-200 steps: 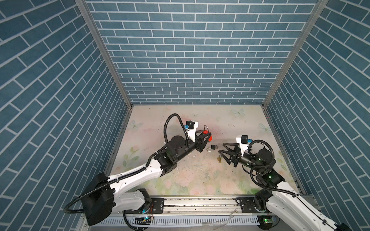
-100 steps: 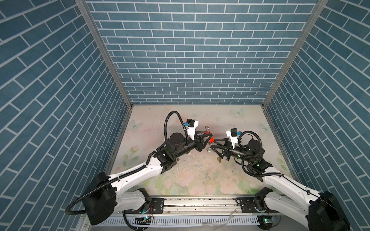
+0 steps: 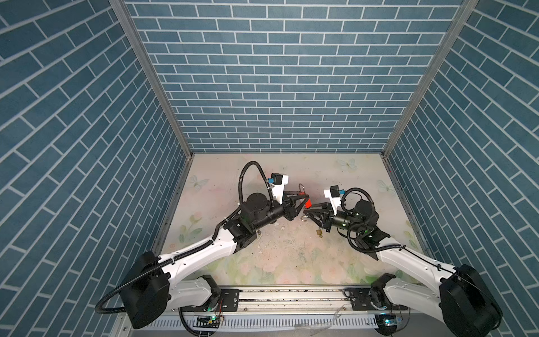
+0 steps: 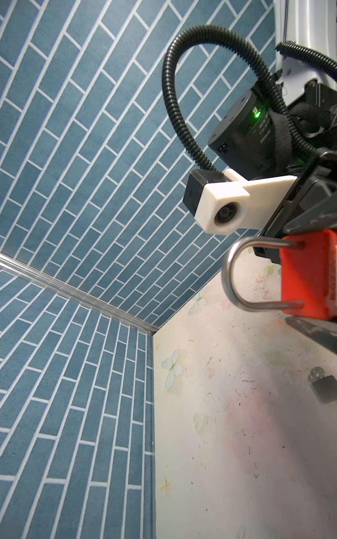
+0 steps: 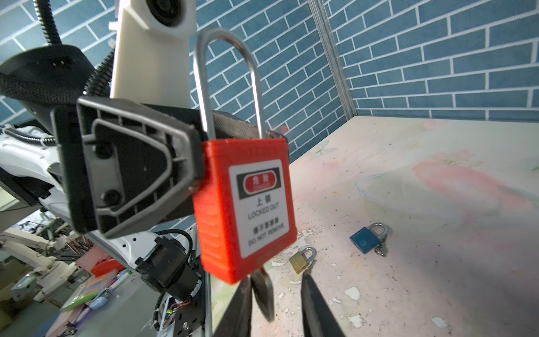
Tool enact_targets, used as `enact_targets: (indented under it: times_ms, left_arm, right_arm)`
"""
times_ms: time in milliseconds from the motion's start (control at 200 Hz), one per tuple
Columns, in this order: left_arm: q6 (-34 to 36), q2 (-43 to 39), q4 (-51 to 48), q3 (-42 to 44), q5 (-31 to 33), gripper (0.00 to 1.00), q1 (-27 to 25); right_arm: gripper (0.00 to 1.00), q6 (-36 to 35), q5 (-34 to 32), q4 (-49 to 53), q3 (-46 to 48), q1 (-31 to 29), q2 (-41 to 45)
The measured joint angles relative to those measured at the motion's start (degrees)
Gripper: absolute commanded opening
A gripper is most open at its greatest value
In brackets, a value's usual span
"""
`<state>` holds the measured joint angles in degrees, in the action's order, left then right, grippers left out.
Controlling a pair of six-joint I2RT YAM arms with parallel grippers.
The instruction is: Lock with the key
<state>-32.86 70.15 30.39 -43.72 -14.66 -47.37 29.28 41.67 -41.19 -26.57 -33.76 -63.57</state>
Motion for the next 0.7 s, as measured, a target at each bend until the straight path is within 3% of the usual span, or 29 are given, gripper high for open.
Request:
enact_targets:
  times_ms: [260,700]
  left_arm:
    - [-1.84,0.24,-1.07,-0.52,1.40,0.00,0.24]
    - [-9.31,5.20,-20.09,-10.86,11.98,0.00,-0.11]
  right_arm:
    - [0.00,-0.04,0.22,-0.59,-1.01,-0.35,-0.94]
    - [0.00,-1.18,-7.32,6.75,-4.28,-1.38,-4.33]
